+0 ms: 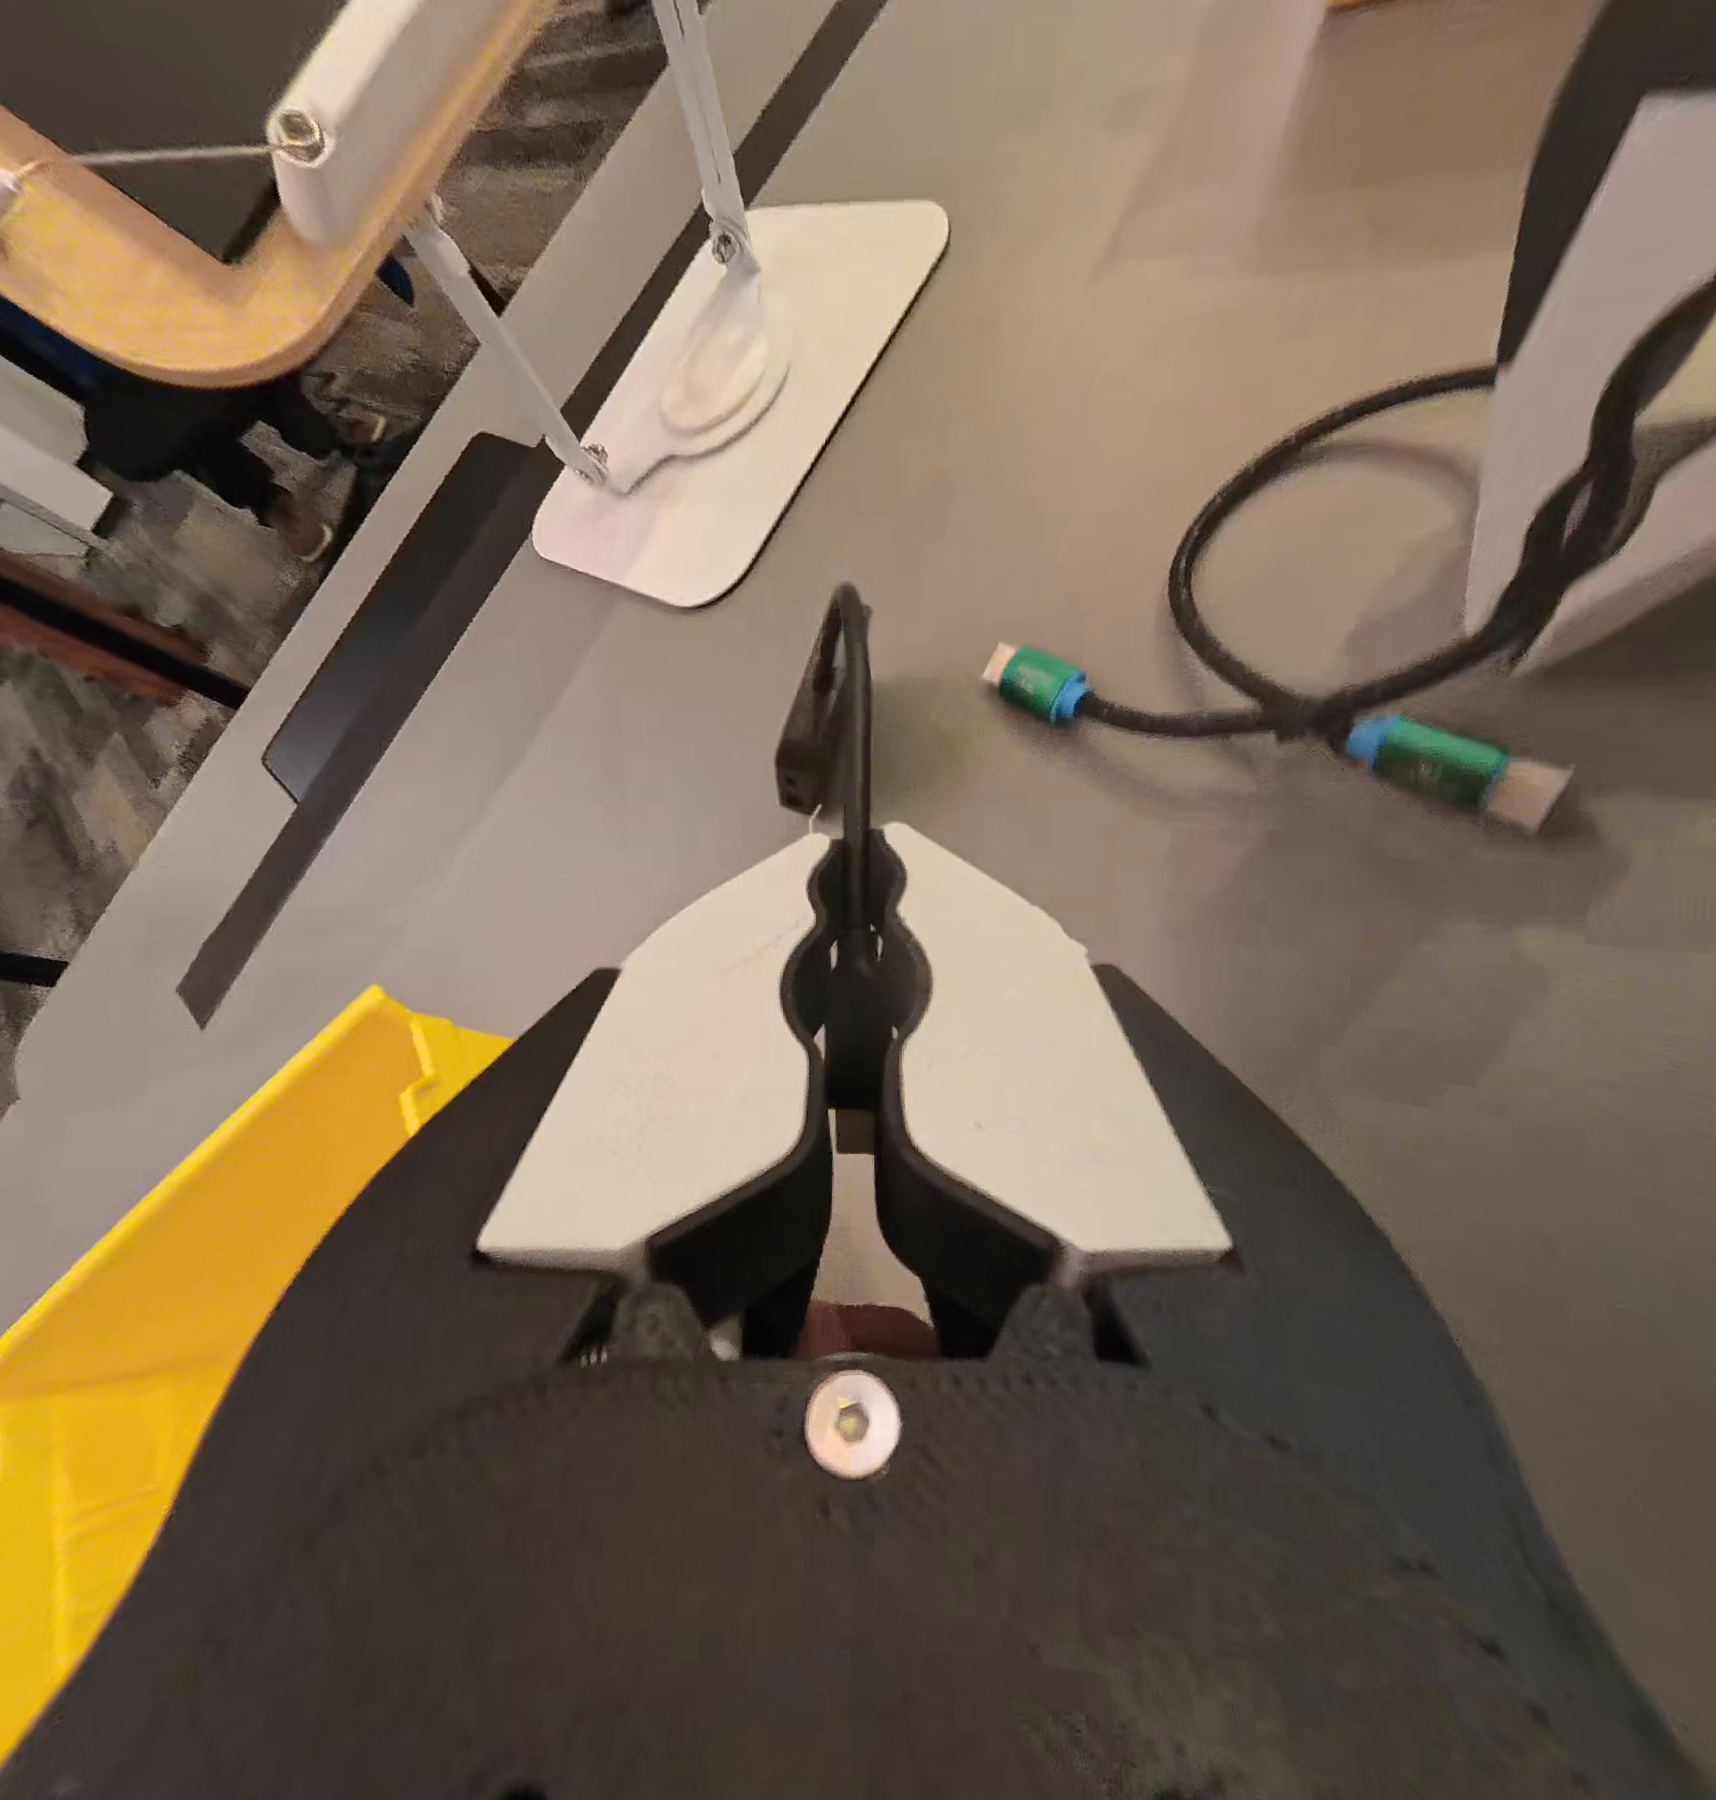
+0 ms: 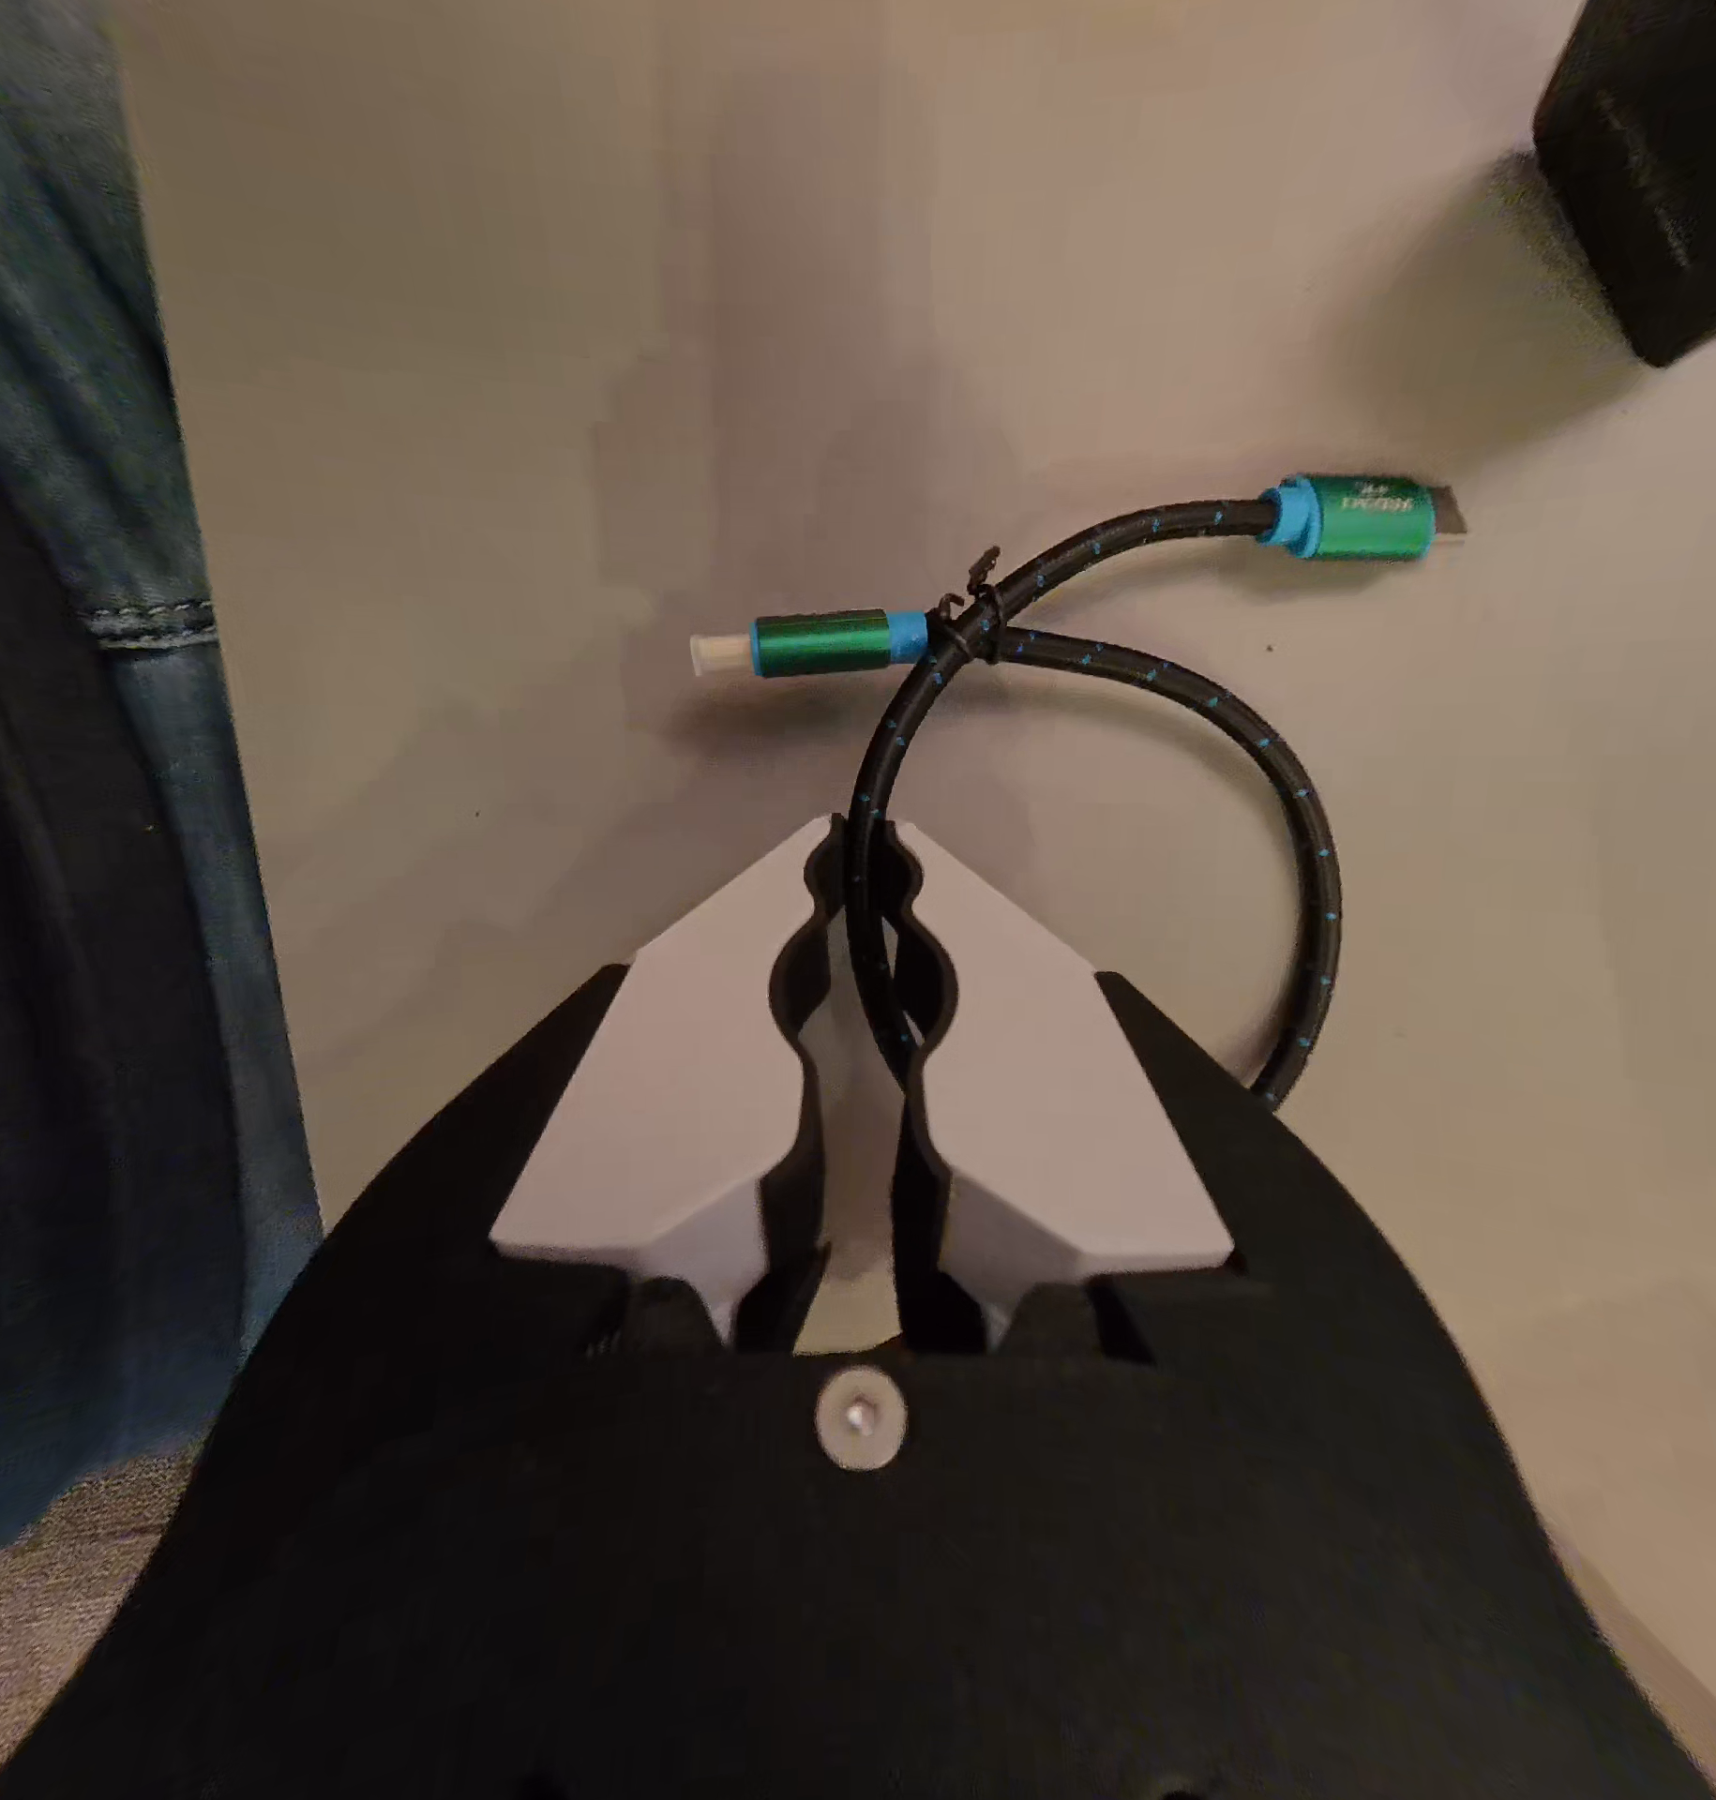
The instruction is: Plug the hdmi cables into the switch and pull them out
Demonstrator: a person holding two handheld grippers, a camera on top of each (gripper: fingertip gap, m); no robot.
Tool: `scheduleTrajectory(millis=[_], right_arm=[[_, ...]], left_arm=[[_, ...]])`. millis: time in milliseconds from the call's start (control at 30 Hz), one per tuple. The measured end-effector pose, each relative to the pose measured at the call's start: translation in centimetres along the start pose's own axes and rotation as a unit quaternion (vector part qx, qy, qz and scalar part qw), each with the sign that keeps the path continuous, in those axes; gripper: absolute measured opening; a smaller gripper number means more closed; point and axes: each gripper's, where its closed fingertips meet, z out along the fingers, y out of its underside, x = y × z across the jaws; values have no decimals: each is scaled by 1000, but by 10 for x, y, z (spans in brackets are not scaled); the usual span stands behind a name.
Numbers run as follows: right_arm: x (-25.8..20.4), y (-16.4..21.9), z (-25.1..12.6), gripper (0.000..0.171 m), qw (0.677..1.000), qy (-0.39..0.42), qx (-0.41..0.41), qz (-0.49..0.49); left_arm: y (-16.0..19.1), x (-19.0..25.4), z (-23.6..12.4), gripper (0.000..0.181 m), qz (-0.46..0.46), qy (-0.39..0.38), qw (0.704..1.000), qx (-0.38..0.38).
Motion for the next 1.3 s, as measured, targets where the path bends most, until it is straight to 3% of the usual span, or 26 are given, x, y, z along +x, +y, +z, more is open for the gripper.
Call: scheduleTrajectory(millis=[167, 367, 467, 533, 600, 700, 767, 867, 967, 1133, 1200, 1300], right_arm=[[7, 3, -28, 4, 999, -6, 38, -5], [6, -20, -73, 4, 991, -33, 132, -17], [1, -34, -96, 4, 979, -52, 194, -17], [-5, -42, -108, 4, 970, -69, 233, -21], [-13, -48, -118, 4, 960, -90, 265, -28], [-28, -57, -130, 4, 944, -130, 297, -54], [-37, -60, -136, 4, 941, -152, 295, -75], [-46, -62, -139, 4, 940, -182, 269, -105], [-56, -65, -139, 4, 939, -208, 239, -136], [-65, -69, -133, 4, 945, -213, 179, -172], [-64, -68, -131, 5, 946, -215, 166, -176], [-54, -69, -128, 5, 950, -205, 169, -164]], left_arm=[[22, 27, -5, 3, -8, 25, 999, -27], [61, 68, 15, 3, 7, 71, 993, -92], [68, 75, 20, 25, 0, 93, 990, -108], [64, 80, 17, 50, -16, 124, 987, -99], [54, 72, 13, 63, -46, 126, 988, -80], [12, 54, -4, 65, -63, 111, 992, 9], [-24, 41, -21, 67, -27, 79, 994, 74], [-79, 43, -53, 60, 88, 41, 981, 171], [-104, 69, -67, 44, 215, 46, 956, 193], [-104, 93, -61, 27, 283, 79, 940, 175], [-96, 98, -57, 8, 297, 86, 937, 164], [-90, 96, -48, 6, 304, 66, 939, 149]])
